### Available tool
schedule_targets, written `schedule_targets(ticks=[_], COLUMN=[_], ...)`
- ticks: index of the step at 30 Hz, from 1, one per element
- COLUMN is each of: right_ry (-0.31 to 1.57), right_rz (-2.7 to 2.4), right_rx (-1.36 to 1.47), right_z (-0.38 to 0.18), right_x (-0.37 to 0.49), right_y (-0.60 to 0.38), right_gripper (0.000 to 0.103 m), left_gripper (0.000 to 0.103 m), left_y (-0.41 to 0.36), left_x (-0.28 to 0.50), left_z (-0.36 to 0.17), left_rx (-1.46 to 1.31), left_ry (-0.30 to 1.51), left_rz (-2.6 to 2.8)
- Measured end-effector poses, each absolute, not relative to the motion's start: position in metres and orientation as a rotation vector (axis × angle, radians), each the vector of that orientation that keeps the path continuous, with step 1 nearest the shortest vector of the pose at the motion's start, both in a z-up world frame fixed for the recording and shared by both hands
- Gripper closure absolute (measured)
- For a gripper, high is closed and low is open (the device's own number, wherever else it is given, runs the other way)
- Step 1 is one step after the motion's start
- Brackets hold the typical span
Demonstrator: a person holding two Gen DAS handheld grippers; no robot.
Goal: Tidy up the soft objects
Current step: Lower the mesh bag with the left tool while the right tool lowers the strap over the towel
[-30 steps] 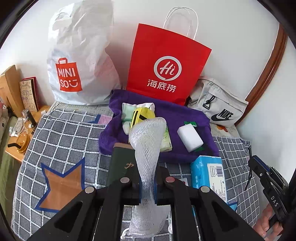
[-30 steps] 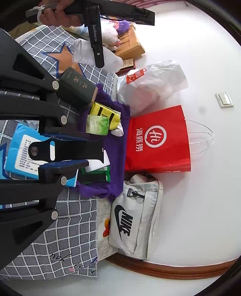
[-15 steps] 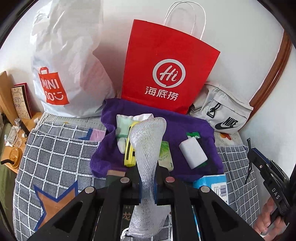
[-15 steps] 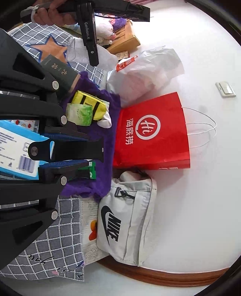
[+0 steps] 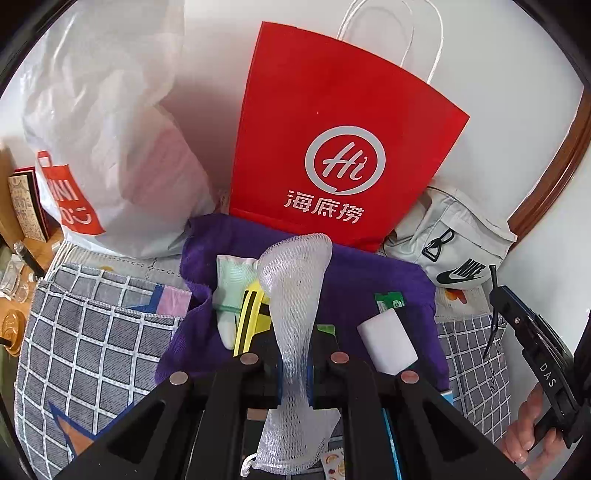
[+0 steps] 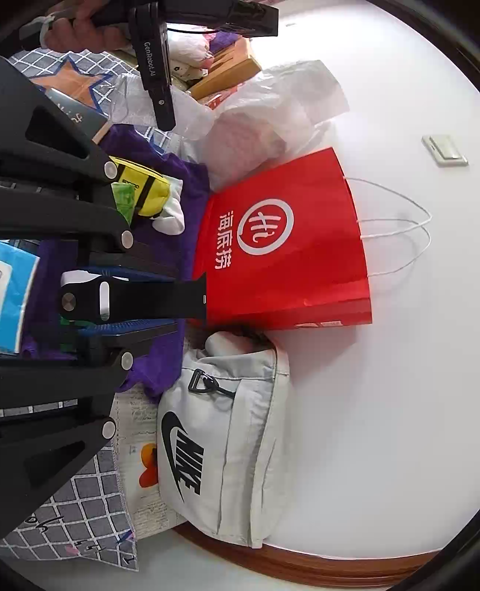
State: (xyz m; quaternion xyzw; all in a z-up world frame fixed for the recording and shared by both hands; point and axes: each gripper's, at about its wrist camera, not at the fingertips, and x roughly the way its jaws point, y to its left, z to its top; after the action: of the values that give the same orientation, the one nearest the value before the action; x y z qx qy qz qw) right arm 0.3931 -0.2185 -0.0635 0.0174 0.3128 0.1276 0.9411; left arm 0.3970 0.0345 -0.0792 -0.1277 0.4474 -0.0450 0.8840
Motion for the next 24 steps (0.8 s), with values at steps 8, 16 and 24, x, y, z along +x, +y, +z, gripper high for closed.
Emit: schedule_targets(ticks=[8,16,24], right_ry=[0.695,0.809,0.908], right_rz=[0.257,0.307,0.363], right_rx=[0.036,0.021,-0.024], right_z=[-0.097,-0.131,-0.159], right_x=[0.417,0.439,0.448], right_y=[-0.222,-0.224,-0.209], right_gripper=[0.083,0.083,0.083], left_gripper=[0.094,0.094,0.094], left_y=[0.031,0.022,0.021], left_x=[0.416,0.434,0.442], left_z=[-0.096,-0.122,-0.135], left_rx=[-0.253,-0.250,-0.273], left_ry=[0.933,0.988,1.017], left_rz=[-0.086,-0.104,-0.121])
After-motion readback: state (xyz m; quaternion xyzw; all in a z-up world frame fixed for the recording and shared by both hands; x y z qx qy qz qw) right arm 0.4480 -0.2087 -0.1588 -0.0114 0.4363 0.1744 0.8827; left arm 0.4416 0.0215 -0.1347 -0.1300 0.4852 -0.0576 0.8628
